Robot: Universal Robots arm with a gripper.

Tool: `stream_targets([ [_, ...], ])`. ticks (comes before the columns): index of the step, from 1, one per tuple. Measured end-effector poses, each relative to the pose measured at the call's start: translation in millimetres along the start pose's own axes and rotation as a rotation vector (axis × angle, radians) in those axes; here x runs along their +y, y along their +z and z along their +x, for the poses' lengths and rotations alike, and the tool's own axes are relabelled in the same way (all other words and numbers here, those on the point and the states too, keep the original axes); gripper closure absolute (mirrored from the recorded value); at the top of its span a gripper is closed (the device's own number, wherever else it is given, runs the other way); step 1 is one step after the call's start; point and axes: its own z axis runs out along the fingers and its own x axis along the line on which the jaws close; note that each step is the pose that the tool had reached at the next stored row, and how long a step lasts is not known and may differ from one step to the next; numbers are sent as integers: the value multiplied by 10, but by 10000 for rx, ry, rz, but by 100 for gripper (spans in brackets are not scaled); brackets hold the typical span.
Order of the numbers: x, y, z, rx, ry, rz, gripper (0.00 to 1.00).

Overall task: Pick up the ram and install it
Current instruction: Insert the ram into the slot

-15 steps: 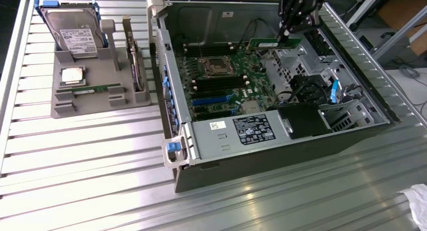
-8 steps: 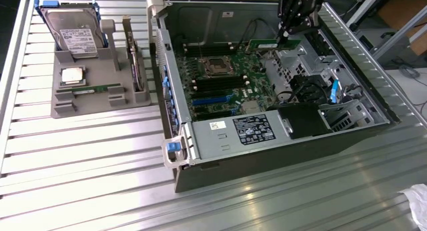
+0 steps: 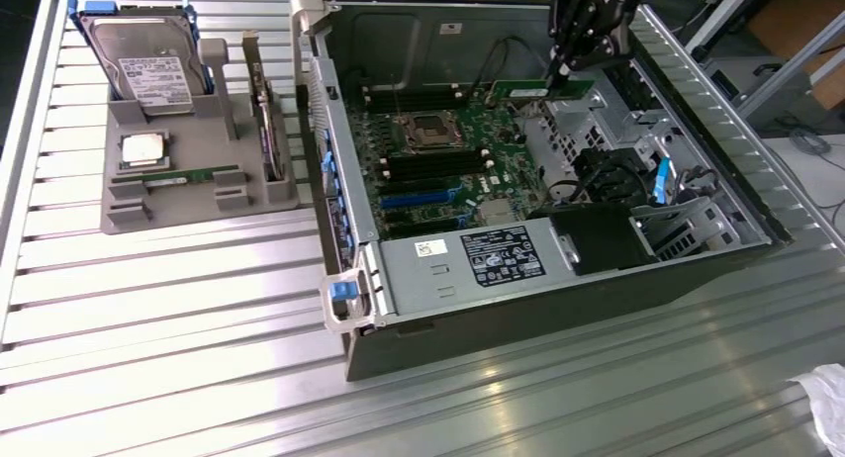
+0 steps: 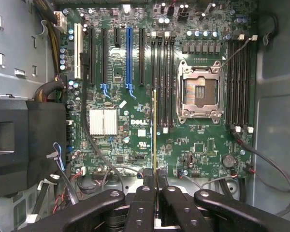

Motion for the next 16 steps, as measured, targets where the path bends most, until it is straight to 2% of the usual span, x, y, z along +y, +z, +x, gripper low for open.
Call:
stream_targets([
  [16, -1, 59, -1, 1, -15, 0, 88],
])
